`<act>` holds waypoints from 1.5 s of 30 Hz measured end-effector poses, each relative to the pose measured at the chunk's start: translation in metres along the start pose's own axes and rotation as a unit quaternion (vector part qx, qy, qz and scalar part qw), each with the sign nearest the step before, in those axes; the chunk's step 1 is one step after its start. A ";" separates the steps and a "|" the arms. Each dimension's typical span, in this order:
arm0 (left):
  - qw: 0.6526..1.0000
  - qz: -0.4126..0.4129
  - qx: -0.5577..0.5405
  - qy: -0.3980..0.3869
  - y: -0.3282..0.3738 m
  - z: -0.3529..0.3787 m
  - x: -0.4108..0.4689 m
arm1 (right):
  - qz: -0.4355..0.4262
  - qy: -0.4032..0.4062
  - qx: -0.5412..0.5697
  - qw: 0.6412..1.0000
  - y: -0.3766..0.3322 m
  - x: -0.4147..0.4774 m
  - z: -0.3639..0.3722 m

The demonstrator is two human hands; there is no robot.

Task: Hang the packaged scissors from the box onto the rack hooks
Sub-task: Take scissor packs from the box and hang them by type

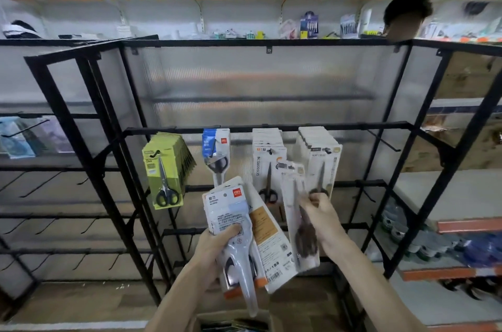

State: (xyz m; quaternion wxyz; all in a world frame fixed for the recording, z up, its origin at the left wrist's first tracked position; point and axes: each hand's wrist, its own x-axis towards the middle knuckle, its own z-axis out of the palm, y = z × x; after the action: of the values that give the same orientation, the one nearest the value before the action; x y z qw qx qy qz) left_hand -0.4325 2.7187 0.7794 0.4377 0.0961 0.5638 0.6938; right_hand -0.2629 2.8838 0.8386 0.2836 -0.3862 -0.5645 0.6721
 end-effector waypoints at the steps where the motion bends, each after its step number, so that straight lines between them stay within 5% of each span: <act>1: 1.000 -0.003 0.000 -0.002 0.002 -0.004 0.003 | -0.023 0.044 -0.018 0.999 0.002 0.000 0.003; 14: 0.999 -0.042 -0.003 -0.028 -0.010 0.021 0.028 | -0.091 0.213 -0.057 0.971 -0.003 0.015 -0.055; 30: 0.991 0.001 -0.012 0.136 -0.035 0.103 0.051 | -0.099 0.138 -0.117 0.978 -0.008 0.118 -0.099; 45: 0.989 0.041 0.006 0.144 -0.034 0.127 0.053 | -0.056 0.125 -0.156 0.978 -0.006 0.157 -0.104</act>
State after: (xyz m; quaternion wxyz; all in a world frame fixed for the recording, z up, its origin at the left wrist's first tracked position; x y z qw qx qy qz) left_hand -0.3672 2.8447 0.7749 0.3220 0.0208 0.6210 0.7143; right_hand -0.2610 3.0697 0.8064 0.3250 -0.4746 -0.6432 0.5053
